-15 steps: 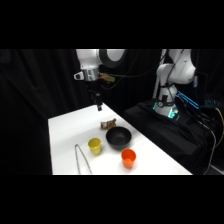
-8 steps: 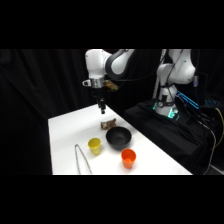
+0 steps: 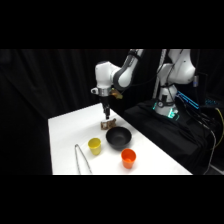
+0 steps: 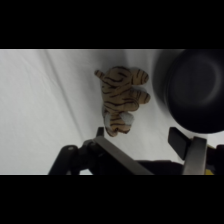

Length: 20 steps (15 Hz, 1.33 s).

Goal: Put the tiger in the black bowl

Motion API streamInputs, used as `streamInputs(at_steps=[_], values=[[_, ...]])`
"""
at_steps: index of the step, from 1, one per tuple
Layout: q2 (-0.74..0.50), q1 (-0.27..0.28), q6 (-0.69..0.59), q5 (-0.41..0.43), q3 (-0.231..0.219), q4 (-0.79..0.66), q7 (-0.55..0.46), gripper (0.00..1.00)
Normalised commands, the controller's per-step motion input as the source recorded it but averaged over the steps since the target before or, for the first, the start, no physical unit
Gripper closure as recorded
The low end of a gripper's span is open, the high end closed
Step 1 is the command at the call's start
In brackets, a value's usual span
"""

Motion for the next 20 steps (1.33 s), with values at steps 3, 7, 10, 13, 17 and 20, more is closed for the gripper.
streamInputs(at_steps=[3, 7, 10, 13, 17, 20], values=[[0.41, -0.023, 0.38, 0.086, 0.013, 0.08, 0.12, 0.0], [0.4, 0.025, 0.29, -0.005, -0.023, 0.16, 0.16, 0.0], [0.26, 0.065, 0.18, -0.029, -0.047, 0.17, 0.15, 0.25], [0.14, 0.079, 0.14, -0.039, -0.061, 0.13, 0.12, 0.43], [0.08, 0.089, 0.12, -0.056, -0.08, 0.08, 0.11, 0.76], [-0.04, 0.107, 0.02, -0.086, -0.106, 0.02, 0.1, 0.97]])
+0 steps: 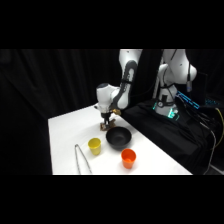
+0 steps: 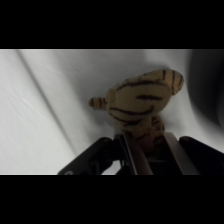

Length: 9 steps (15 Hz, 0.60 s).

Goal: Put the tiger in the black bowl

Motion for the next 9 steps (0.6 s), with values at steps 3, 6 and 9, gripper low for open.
streamInputs(at_steps=[3, 6, 9], values=[[-0.32, 0.215, -0.16, -0.207, -0.203, -0.1, 0.14, 0.92], [-0.62, 0.303, -0.32, -0.371, -0.28, -0.24, 0.21, 0.93], [-0.68, 0.212, -0.39, -0.418, -0.16, -0.24, 0.24, 0.92]])
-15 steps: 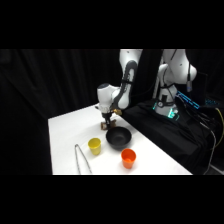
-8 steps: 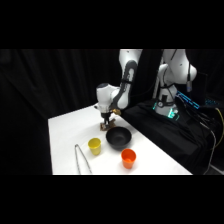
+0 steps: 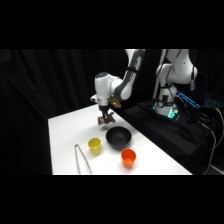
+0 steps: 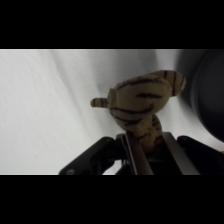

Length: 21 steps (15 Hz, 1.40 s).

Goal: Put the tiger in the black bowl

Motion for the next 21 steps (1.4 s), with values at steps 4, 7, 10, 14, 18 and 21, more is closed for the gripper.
streamInputs(at_steps=[4, 7, 10, 14, 18, 21], values=[[-0.56, 0.064, -0.31, -0.336, 0.065, -0.26, 0.23, 0.92], [-0.53, 0.027, -0.16, -0.158, 0.231, -0.38, 0.19, 0.92], [-0.55, 0.058, -0.12, -0.045, 0.274, -0.37, 0.17, 0.92], [-0.39, 0.064, -0.03, 0.142, 0.236, -0.23, 0.03, 0.92], [-0.07, 0.043, 0.16, 0.242, 0.116, -0.06, -0.11, 0.92], [0.22, 0.004, 0.32, 0.185, 0.034, 0.02, -0.17, 0.92]])
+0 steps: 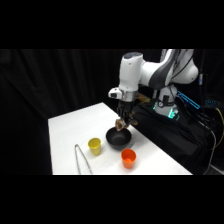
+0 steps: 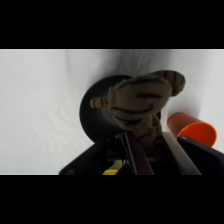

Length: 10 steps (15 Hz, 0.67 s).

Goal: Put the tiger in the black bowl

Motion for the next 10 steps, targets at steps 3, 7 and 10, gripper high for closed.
streamInputs(at_steps=[3, 7, 10], values=[[0.34, -0.018, 0.37, 0.142, -0.009, 0.07, -0.21, 0.92], [0.33, -0.026, 0.3, 0.134, -0.034, 0.14, -0.26, 0.92], [0.28, -0.02, 0.25, 0.078, -0.068, 0.2, -0.24, 0.5]])
